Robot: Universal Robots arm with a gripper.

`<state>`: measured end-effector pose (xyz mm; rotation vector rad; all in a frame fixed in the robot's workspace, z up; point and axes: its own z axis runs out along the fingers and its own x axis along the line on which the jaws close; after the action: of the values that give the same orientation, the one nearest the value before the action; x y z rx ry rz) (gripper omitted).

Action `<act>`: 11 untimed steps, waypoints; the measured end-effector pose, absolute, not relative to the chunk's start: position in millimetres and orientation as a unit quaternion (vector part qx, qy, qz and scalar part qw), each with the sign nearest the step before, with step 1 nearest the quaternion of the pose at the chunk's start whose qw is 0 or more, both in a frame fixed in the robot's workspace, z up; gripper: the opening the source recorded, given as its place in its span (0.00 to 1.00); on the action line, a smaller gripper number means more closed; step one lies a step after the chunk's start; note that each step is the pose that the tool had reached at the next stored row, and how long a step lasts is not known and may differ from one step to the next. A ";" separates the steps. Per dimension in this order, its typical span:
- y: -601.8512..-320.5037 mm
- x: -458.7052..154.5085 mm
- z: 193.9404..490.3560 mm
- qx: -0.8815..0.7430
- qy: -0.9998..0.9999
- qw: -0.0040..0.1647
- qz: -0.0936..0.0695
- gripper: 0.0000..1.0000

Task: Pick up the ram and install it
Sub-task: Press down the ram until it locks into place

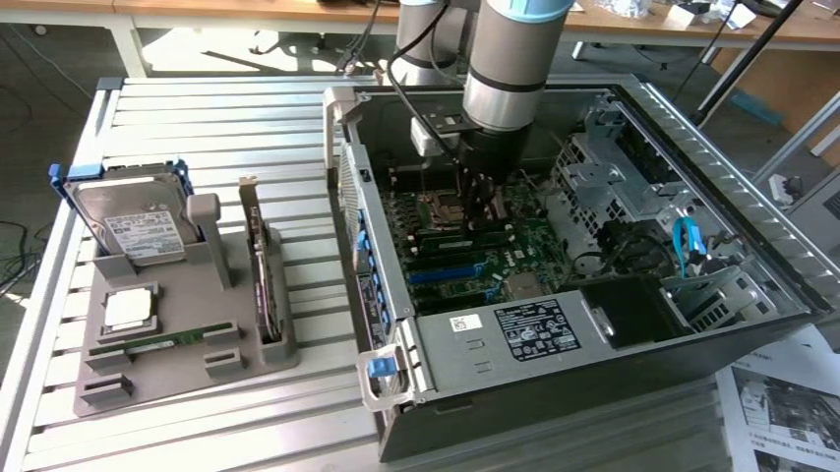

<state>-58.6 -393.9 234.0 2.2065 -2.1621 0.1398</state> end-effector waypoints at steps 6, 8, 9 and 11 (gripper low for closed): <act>-394.0 -62.0 231.3 0.713 -0.699 0.025 0.045 0.11; -394.0 -62.7 229.9 0.713 -0.699 0.025 0.045 0.11; -394.0 -62.9 229.1 0.713 -0.699 0.025 0.045 0.11; -394.0 -63.0 228.3 0.713 -0.699 0.025 0.045 0.11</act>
<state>-63.0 -394.0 228.3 2.2067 -2.1621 0.1393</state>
